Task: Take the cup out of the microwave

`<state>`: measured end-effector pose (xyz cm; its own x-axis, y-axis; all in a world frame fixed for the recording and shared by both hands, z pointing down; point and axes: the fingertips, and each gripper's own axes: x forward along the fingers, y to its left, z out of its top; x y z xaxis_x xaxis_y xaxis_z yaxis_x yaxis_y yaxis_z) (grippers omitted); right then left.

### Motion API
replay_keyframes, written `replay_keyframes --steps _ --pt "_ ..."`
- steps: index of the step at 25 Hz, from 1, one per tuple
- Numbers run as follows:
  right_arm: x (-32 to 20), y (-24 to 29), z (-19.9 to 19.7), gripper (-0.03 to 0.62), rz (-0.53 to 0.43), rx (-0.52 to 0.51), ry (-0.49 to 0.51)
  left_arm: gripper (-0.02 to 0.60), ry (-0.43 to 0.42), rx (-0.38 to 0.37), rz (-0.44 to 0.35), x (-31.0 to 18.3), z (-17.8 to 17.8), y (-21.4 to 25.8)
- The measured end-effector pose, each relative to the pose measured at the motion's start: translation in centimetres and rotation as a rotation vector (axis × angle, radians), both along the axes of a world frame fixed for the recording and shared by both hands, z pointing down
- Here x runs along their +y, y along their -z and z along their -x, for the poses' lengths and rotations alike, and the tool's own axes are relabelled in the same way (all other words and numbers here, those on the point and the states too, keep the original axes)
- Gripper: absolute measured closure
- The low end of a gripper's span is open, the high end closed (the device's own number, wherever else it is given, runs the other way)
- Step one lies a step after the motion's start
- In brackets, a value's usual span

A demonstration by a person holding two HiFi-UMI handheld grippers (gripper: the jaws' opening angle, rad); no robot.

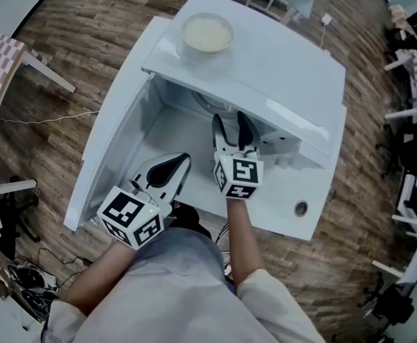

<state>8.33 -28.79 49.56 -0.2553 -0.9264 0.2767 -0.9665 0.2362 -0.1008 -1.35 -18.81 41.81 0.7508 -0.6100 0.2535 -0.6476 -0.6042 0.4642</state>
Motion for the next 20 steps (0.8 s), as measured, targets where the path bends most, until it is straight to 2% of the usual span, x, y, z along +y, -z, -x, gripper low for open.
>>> replay_keyframes --steps 9,20 --pt "-1.9 -1.7 -0.3 0.355 -0.001 -0.017 -0.018 0.572 0.0 -0.011 0.023 -0.6 0.2 -0.7" --pt "-3.4 -3.5 -0.5 0.356 0.001 0.024 -0.06 0.572 0.003 -0.029 0.039 -1.3 1.3 -1.2"
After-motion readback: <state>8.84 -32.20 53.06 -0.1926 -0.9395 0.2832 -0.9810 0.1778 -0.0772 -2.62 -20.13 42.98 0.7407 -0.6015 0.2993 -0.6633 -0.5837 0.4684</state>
